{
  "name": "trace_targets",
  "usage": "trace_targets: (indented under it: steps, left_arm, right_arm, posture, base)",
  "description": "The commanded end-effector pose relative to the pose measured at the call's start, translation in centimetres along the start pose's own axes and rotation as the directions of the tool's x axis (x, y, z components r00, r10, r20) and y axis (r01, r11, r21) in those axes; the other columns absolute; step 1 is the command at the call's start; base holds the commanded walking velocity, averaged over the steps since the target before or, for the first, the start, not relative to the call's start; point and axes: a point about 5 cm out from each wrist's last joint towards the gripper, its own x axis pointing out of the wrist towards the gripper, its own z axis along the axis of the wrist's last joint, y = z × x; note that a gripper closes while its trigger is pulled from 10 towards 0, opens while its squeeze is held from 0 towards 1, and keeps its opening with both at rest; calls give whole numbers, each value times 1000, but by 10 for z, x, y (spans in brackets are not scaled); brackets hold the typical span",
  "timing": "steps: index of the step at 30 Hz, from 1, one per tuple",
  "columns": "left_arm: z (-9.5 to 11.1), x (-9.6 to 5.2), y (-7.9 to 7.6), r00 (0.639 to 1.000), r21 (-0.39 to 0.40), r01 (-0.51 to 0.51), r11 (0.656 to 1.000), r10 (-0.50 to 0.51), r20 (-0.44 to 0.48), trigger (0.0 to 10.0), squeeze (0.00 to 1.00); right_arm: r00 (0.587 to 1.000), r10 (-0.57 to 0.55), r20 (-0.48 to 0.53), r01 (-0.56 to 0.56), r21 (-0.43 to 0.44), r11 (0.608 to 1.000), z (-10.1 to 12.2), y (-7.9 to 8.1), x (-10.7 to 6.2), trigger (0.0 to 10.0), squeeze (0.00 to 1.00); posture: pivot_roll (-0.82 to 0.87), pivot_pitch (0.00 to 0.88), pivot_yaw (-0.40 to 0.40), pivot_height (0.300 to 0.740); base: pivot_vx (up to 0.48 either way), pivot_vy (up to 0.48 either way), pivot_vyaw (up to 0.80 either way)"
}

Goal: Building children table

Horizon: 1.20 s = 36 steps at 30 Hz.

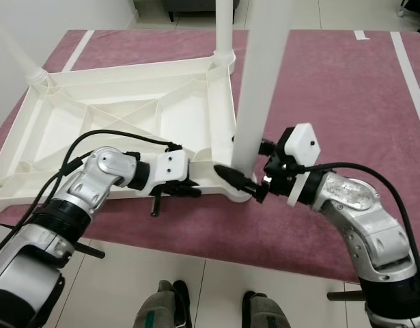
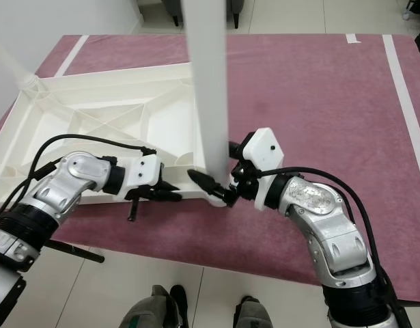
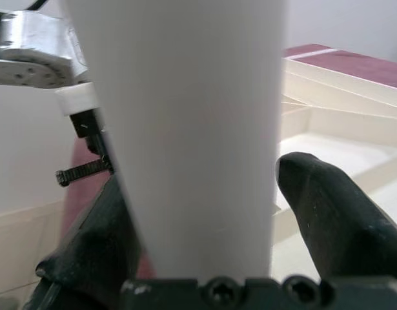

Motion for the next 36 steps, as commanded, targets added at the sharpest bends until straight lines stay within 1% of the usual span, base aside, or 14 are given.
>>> trace_targets:
  steps: [1, 3, 4, 5, 6, 13, 16, 17, 25, 28, 29, 31, 33, 36]
  left_arm:
    - [13, -12, -7, 984, 101, 175, 979, -175, -4, 0, 0]
    - [13, -13, -8, 985, 98, 175, 980, -175, -7, 0, 0]
    - [12, -14, -8, 987, 87, 161, 983, -161, -4, 0, 0]
    - [12, -14, -8, 987, 87, 161, 983, -161, -4, 0, 0]
    - [11, -13, -8, 988, 84, 154, 985, -155, -3, 0, 0]
    - [15, -4, -1, 996, 64, 82, 995, -85, 35, 0, 0]
    - [21, 8, 13, 997, 38, -3, 999, 0, 82, 0, 0]
    - [25, 16, 25, 993, 21, -56, 998, 53, 108, 0, 0]
    - [33, 32, 50, 978, -14, -172, 985, 173, 119, 0, 0]
    - [35, 46, 61, 968, -47, -226, 973, 230, 103, 0, 0]
    - [35, 46, 61, 968, -47, -226, 973, 230, 103, 0, 0]
    - [34, 53, 63, 967, -56, -234, 971, 238, 91, 0, 0]
    - [34, 57, 65, 967, -60, -237, 970, 242, 84, 0, 0]
    - [34, 58, 65, 966, -63, -238, 969, 243, 83, 0, 0]
  right_arm:
    - [997, 75, 30, -76, 23, 997, 1, 9, 5, 10000, 0]
    - [996, 85, 38, -86, 29, 996, 2, 10, 7, 10000, 0]
    - [992, 112, 56, -115, 51, 992, 1, 13, 8, 1255, 0]
    - [992, 112, 56, -115, 51, 992, 1, 13, 8, 1255, 0]
    - [991, 121, 61, -125, 60, 990, 1, 14, 8, 0, 0]
    - [993, 111, 32, -113, 90, 989, -8, 17, 6, 0, 0]
    - [991, -86, -99, 93, 69, 993, -32, 3, 7, 0, 0]
    - [942, -275, -194, 286, 30, 958, -48, -11, 7, 0, 0]
    - [745, -578, -334, 604, -30, 796, -72, -28, -1, 0, 0]
    - [461, -765, -450, 839, -61, 541, -93, -27, -18, 0, 0]
    - [461, -765, -450, 839, -61, 541, -93, -27, -18, 0, 0]
    - [302, -814, -497, 923, -61, 380, -103, -19, -25, 0, 0]
    - [219, -836, -502, 955, -66, 290, -105, -12, -27, 0, 0]
    - [198, -852, -485, 966, -52, 254, -102, -9, -23, 0, 0]
  posture:
    - [-46, 175, 144, 740]
    - [-46, 175, 144, 740]
    - [-44, 172, 142, 740]
    - [-44, 172, 142, 740]
    - [-45, 172, 141, 740]
    - [-54, 171, 142, 740]
    - [-62, 171, 145, 740]
    - [-63, 172, 146, 740]
    - [-72, 175, 155, 740]
    - [-83, 176, 162, 740]
    - [-83, 176, 162, 740]
    - [-85, 177, 163, 740]
    - [-85, 177, 163, 740]
    - [-89, 181, 168, 740]
  base:
    - [0, 0, 0]
    - [0, 0, 0]
    - [0, 0, 0]
    - [0, 0, 0]
    - [0, 0, 0]
    - [0, 0, 0]
    - [0, 0, 0]
    - [0, 0, 0]
    - [0, 0, 0]
    - [0, 0, 0]
    - [0, 0, 0]
    - [0, 0, 0]
    - [0, 0, 0]
    - [0, 0, 0]
